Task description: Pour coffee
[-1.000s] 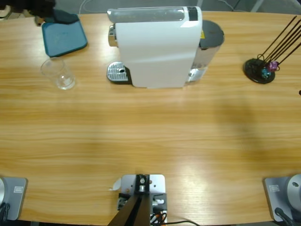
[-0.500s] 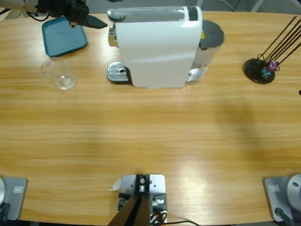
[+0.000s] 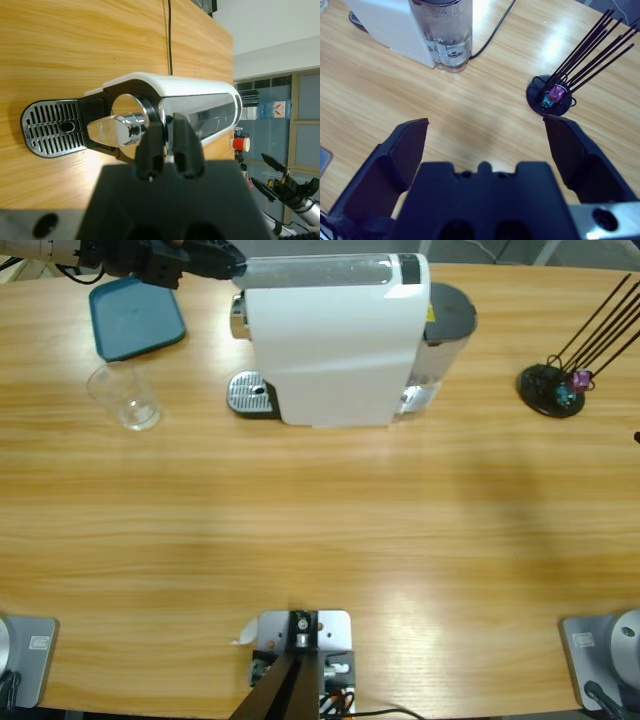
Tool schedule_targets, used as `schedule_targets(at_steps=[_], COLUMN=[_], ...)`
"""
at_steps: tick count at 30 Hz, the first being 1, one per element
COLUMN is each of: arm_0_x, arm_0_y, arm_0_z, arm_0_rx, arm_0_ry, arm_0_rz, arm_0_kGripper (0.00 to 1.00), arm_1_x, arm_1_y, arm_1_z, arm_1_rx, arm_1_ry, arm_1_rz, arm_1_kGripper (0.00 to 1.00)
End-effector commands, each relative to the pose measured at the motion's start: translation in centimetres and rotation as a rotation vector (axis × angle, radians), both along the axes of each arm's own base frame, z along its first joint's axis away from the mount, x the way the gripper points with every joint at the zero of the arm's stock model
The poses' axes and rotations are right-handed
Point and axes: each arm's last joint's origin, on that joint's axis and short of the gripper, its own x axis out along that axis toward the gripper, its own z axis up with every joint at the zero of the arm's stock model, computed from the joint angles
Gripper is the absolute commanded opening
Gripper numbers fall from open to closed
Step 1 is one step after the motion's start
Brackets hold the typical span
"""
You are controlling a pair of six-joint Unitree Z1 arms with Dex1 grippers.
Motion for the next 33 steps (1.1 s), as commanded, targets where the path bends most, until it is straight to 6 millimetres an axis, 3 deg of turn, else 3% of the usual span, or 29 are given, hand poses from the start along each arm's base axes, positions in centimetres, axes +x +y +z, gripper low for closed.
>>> schedule_targets(at_steps=[1, 9, 15, 17, 18, 19, 21, 22, 28, 33], arm_0_x=[-0.1, 0.2, 0.0, -0.5, -1.1, -1.9, -4.0, -4.9, -10.1, -15.1], arm_0_y=[-0.2, -3.1, -5.6, -6.6, -6.7, -6.6, -5.8, -5.1, 1.3, 7.3], arm_0_z=[0.7, 6.8, 8.1, 8.5, 8.6, 8.6, 8.4, 8.0, 5.1, 2.0], arm_0_rx=[-0.035, -0.161, -0.22, -0.202, -0.169, -0.124, 0.034, 0.136, 0.592, 0.657], arm_0_ry=[-0.007, -0.128, -0.165, -0.323, -0.416, -0.511, -0.699, -0.74, -0.911, -0.874], arm_0_rz=[-0.032, -0.092, -0.212, -0.336, -0.392, -0.448, -0.498, -0.497, -0.743, -0.809], arm_0_kGripper=[0.0, 0.0, 0.0, 0.0, 0.027, 0.309, 0.804, 0.884, 0.964, 0.966], arm_1_x=[0.2, 0.2, 0.2, 0.1, 0.1, 0.1, 0.8, 1.3, 4.9, 8.6], arm_1_y=[0.2, 0.2, 0.3, 0.2, 0.2, 0.1, 0.2, 0.4, 1.6, 2.3], arm_1_z=[-0.9, -0.9, -0.9, -0.9, -0.9, -0.9, -1.0, -1.1, -1.3, -3.9], arm_1_rx=[-0.007, -0.007, -0.007, -0.007, -0.009, -0.011, -0.019, -0.031, -0.045, -0.077], arm_1_ry=[0.03, 0.029, 0.029, 0.027, 0.024, 0.023, 0.031, 0.041, 0.035, 0.084], arm_1_rz=[0.018, 0.018, 0.017, 0.016, 0.012, 0.003, -0.049, -0.079, -0.211, -0.317], arm_1_kGripper=[1.0, 1.0, 1.0, 1.0, 1.0, 1.0, 1.0, 1.0, 1.0, 0.997])
